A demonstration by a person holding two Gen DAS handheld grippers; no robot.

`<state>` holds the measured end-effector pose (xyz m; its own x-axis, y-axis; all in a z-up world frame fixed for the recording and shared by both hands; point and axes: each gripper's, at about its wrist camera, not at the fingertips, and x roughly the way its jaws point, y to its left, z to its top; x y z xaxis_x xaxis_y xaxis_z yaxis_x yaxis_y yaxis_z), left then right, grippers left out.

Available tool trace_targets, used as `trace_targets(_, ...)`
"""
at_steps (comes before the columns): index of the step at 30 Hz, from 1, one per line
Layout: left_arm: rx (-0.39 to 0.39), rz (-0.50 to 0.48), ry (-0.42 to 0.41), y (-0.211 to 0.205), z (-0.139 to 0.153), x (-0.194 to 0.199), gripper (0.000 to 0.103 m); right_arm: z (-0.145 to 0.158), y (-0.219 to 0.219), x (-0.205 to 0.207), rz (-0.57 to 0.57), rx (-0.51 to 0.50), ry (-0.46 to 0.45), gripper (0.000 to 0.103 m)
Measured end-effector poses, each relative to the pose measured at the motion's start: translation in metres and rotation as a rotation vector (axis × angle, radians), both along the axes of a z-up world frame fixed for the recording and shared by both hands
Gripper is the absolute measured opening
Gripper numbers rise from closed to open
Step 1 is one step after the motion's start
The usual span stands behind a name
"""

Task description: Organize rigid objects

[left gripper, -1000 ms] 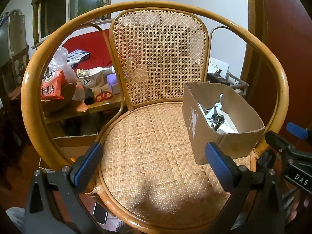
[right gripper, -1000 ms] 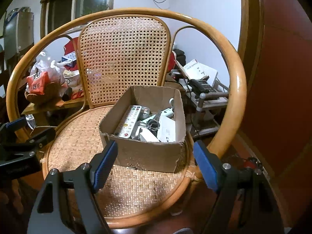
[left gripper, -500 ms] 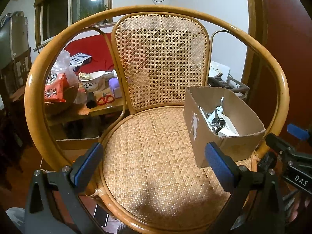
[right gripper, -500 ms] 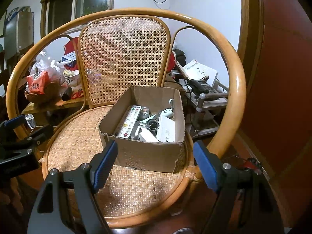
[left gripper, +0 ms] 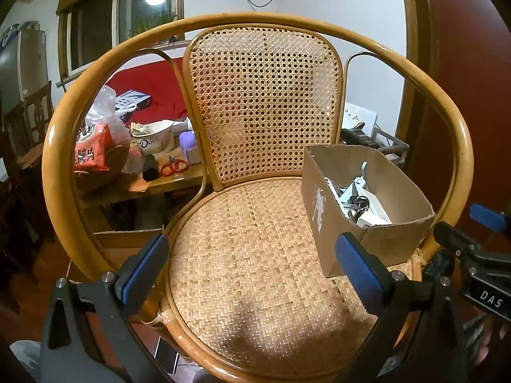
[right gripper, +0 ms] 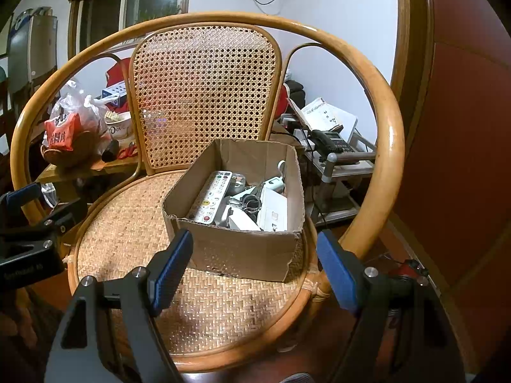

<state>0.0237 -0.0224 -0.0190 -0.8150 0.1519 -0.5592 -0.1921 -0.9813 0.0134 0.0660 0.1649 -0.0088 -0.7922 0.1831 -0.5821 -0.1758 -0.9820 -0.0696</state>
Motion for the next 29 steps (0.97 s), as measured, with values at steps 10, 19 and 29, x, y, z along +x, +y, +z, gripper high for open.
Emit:
trace_targets(10, 0.007, 0.002, -0.009, -0.0014, -0.0005, -0.0014, 0.103, -0.0003, -0.0010, 0.0003, 0.003, 0.008, -0.005, 0.084)
trace_targets(19, 0.032, -0.012, 0.004, -0.0022, 0.0015, 0.0015, 0.103, -0.0008, -0.0021, -0.0006, 0.009, 0.010, -0.013, 0.084)
trace_targets(29, 0.009, -0.009, -0.010, -0.0007, -0.0023, -0.0004, 0.103, -0.0012, -0.0043, -0.0009, 0.009, 0.023, -0.014, 0.084)
